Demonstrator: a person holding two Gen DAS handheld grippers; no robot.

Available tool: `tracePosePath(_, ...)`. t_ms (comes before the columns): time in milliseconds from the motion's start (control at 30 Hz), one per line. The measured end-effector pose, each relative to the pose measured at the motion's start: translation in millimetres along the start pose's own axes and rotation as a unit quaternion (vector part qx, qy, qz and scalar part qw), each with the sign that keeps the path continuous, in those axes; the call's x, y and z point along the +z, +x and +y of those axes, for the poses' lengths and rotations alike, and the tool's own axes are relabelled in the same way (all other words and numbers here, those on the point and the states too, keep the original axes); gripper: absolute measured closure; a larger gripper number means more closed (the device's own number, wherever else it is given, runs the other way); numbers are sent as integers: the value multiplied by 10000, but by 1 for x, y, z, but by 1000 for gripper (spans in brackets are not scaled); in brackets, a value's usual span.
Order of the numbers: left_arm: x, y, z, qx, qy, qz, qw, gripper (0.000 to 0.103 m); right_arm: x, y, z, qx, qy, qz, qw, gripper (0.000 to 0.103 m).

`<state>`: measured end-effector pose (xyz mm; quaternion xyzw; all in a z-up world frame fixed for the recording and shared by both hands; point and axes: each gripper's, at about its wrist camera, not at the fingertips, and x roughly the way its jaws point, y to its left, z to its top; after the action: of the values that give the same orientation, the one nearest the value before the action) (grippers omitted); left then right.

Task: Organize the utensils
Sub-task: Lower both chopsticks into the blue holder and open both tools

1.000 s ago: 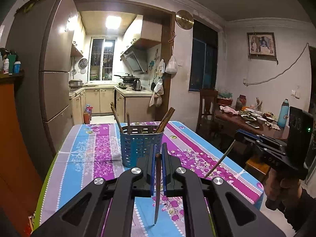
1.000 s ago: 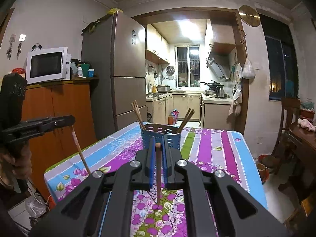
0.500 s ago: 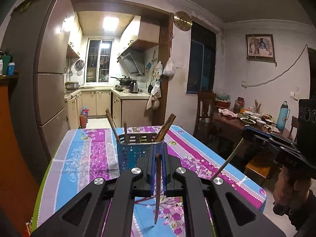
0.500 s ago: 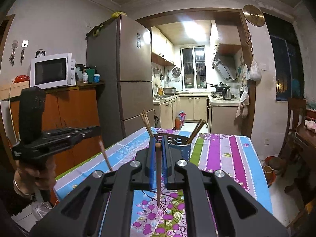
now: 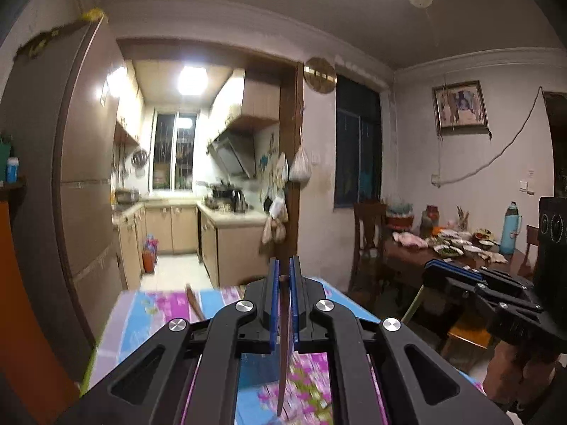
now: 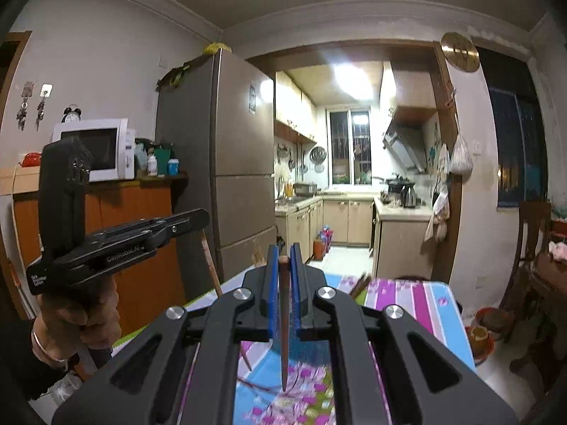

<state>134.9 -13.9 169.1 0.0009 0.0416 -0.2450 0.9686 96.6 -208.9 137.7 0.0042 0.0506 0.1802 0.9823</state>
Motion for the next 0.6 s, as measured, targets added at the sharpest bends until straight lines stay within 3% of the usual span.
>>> tracePosePath(300,55,49,18,176,16,-679,9975,96,43,56,-20,-153,-2,-447,9989,98)
tracePosePath(600,49,130,45,371,-84,-623,9973,96,30,135,-53,-521,156,-349,9979,98)
